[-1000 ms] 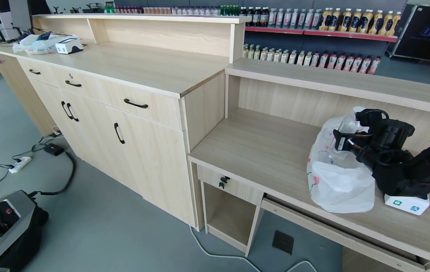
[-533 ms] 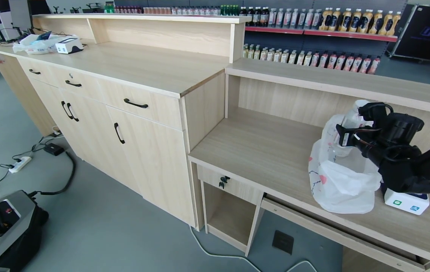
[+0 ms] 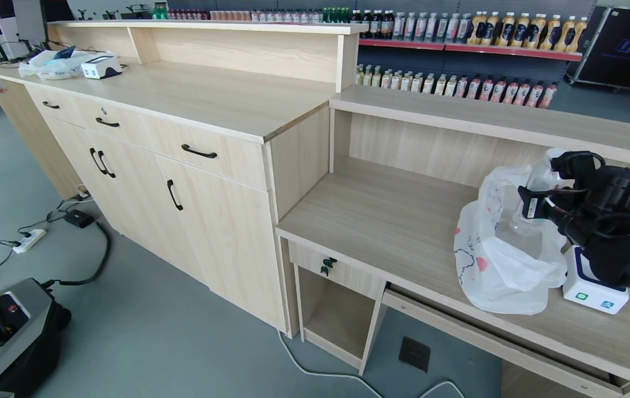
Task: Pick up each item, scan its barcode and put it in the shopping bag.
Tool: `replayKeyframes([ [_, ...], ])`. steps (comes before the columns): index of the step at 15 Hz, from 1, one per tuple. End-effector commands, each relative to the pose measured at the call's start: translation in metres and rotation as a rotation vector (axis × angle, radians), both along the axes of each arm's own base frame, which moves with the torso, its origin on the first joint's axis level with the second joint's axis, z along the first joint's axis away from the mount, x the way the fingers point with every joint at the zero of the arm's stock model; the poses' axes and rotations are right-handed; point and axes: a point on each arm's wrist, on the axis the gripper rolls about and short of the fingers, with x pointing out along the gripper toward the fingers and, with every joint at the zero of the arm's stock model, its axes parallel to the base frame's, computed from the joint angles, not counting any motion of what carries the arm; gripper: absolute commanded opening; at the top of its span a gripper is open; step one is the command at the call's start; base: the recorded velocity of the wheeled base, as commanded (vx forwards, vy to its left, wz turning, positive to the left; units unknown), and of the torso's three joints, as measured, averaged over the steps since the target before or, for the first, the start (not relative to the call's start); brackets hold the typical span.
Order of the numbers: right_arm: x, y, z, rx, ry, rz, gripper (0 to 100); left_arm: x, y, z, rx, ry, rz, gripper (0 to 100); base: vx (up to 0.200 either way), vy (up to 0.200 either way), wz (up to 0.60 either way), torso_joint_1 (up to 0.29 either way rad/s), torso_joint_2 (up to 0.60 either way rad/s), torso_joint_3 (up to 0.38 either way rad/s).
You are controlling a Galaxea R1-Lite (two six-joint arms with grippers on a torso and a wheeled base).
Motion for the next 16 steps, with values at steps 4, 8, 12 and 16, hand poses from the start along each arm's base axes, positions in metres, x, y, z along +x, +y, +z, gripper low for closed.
replayKeyframes([
  [4, 0.009, -0.007, -0.032, 0.020, 0.066, -0.011, 0, 0.000, 0.000, 0.000, 0.000, 0.000, 0.001, 100, 0.000, 0.000, 0.00, 0.000, 0.00, 0.000],
  [8, 0.010, -0.008, -0.038, 0.021, 0.077, -0.013, 0, 0.000, 0.000, 0.000, 0.000, 0.000, 0.001, 100, 0.000, 0.000, 0.00, 0.000, 0.00, 0.000],
  [12, 0.011, -0.013, -0.044, 0.025, 0.086, -0.022, 0, 0.000, 0.000, 0.000, 0.000, 0.000, 0.001, 100, 0.000, 0.000, 0.00, 0.000, 0.00, 0.000],
  [16, 0.010, -0.015, -0.048, 0.027, 0.098, -0.027, 0, 0.000, 0.000, 0.000, 0.000, 0.000, 0.001, 100, 0.000, 0.000, 0.00, 0.000, 0.00, 0.000],
])
